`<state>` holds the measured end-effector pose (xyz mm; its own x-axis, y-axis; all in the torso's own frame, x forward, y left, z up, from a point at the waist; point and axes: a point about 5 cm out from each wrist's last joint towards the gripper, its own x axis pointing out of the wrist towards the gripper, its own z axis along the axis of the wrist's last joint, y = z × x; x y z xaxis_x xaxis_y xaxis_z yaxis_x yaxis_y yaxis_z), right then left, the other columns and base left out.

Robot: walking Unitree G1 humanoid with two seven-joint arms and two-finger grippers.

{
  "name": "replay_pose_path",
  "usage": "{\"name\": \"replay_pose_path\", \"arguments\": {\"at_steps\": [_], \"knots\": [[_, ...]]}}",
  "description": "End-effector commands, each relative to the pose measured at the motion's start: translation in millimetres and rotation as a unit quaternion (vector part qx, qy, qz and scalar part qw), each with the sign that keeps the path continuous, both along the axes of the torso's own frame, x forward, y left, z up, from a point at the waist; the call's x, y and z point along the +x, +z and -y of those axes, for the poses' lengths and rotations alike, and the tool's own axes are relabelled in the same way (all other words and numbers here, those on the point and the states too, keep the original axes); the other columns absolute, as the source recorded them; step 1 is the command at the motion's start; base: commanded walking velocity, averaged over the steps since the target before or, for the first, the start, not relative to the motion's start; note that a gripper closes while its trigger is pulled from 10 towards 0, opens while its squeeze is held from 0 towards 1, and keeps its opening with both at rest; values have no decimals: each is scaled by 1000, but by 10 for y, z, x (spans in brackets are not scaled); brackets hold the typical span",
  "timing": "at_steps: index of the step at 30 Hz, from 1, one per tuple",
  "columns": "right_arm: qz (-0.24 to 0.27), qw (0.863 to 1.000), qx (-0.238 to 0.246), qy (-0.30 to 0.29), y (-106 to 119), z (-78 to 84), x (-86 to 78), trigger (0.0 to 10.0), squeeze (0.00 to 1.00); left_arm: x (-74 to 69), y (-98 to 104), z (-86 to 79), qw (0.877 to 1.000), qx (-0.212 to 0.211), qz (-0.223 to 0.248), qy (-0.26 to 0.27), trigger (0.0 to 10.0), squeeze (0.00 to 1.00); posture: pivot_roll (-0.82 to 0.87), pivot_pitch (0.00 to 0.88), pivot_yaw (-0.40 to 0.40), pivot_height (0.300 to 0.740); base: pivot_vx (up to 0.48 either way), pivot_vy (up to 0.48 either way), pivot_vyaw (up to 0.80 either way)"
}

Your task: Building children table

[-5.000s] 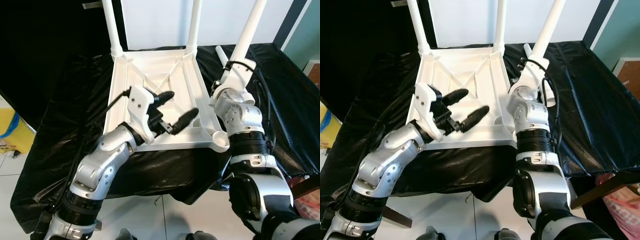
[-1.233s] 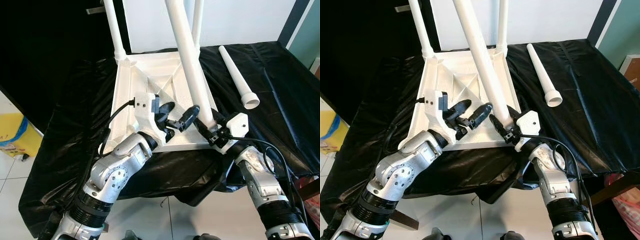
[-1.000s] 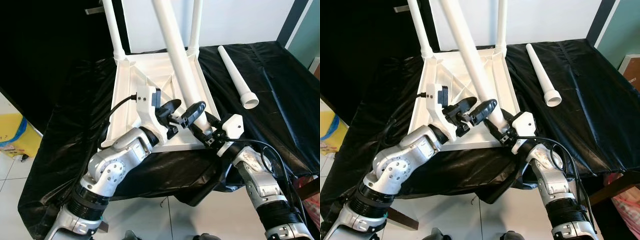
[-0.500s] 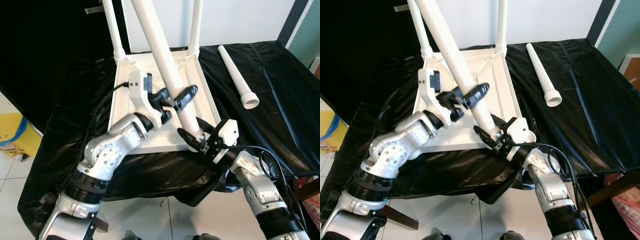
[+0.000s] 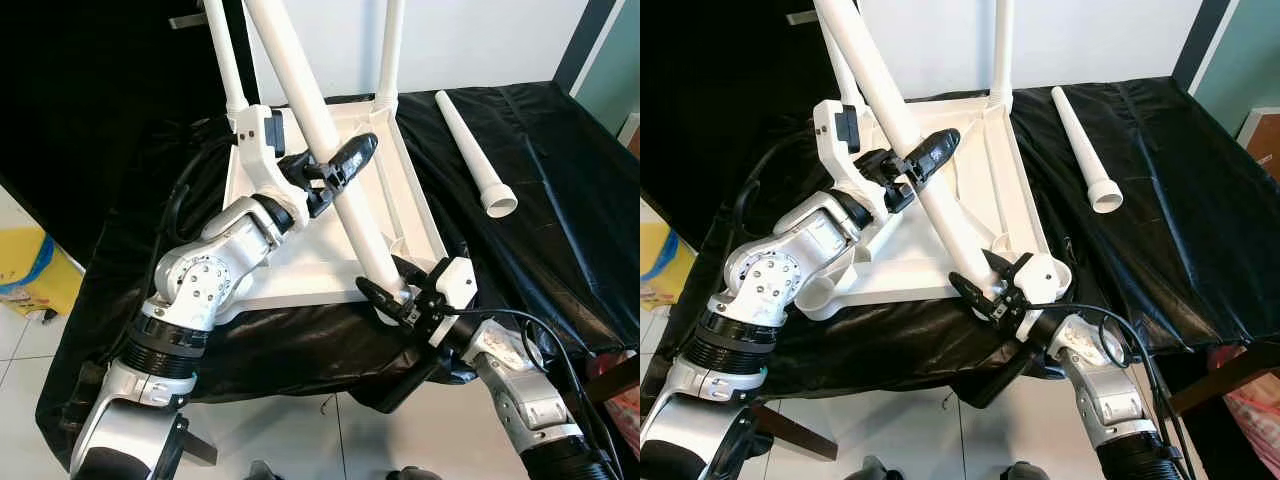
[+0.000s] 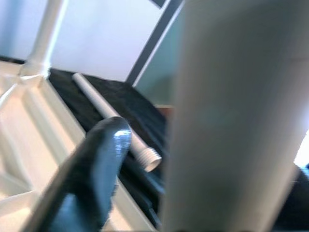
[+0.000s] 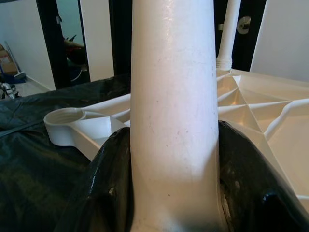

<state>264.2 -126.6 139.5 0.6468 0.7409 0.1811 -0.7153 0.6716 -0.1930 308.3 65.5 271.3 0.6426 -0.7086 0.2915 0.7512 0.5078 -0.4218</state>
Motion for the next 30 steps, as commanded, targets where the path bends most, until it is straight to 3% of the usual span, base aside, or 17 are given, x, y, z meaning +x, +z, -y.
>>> {"name": "replay_pose_path", "arguments": {"at_steps": [1, 11, 12, 13, 14, 15, 19, 20, 23, 24, 26, 29, 30], "knots": [[8, 1000, 7, -1, 59, -4, 8, 10000, 0, -296, 143, 79, 958, -45, 144, -245, 0, 0, -120, 71, 64, 740, 0, 0, 0], [7, 1000, 16, 0, 97, -35, 27, 10000, 0, -309, 212, 66, 957, -50, 153, -243, 0, 0, -113, 70, 62, 740, 0, 0, 0], [10, 1000, 19, 0, 118, -36, 38, 10000, 165, -322, 232, 71, 956, -48, 159, -242, 0, 0, -113, 70, 62, 740, 0, 0, 0], [12, 1000, 22, -2, 134, -37, 46, 10000, 608, -335, 247, 75, 956, -45, 163, -241, 0, 0, -112, 68, 64, 740, 0, 0, 0], [12, 1000, 22, -2, 134, -37, 46, 10000, 608, -335, 247, 75, 956, -45, 163, -241, 0, 0, -112, 68, 64, 740, 0, 0, 0], [16, 1000, 26, -3, 162, -31, 58, 10000, 1000, -350, 275, 89, 956, -39, 170, -237, 0, 0, -112, 68, 64, 740, 0, 0, 0], [20, 999, 29, -6, 184, -26, 67, 10000, 1000, -363, 297, 101, 956, -34, 175, -233, 0, 0, -112, 68, 64, 740, 0, 0, 0], [23, 999, 34, -13, 232, -22, 92, 10000, 1000, -374, 350, 127, 957, -27, 182, -224, 10000, 0, -110, 69, 65, 740, 0, 0, 0], [25, 999, 38, -26, 294, -30, 136, 10000, 925, -358, 410, 149, 961, -17, 183, -207, 10000, 0, -108, 70, 66, 740, 0, 0, 0], [26, 998, 37, -37, 341, -45, 175, 10000, 0, -329, 455, 165, 965, -6, 184, -187, 10000, 0, -106, 70, 66, 740, 0, 0, 0], [25, 998, 19, -58, 374, -81, 237, 10000, 0, -272, 515, 183, 971, 6, 182, -157, 10000, 0, -102, 69, 64, 740, 0, 0, 0], [25, 998, 19, -58, 374, -81, 237, 10000, 0, -272, 515, 183, 971, 6, 182, -157, 10000, 0, -102, 69, 64, 740, 0, 0, 0], [24, 997, 5, -76, 411, -132, 293, 10000, 0, -216, 567, 190, 975, 20, 180, -125, 10000, 0, -98, 68, 63, 740, 0, 0, 0]]}}
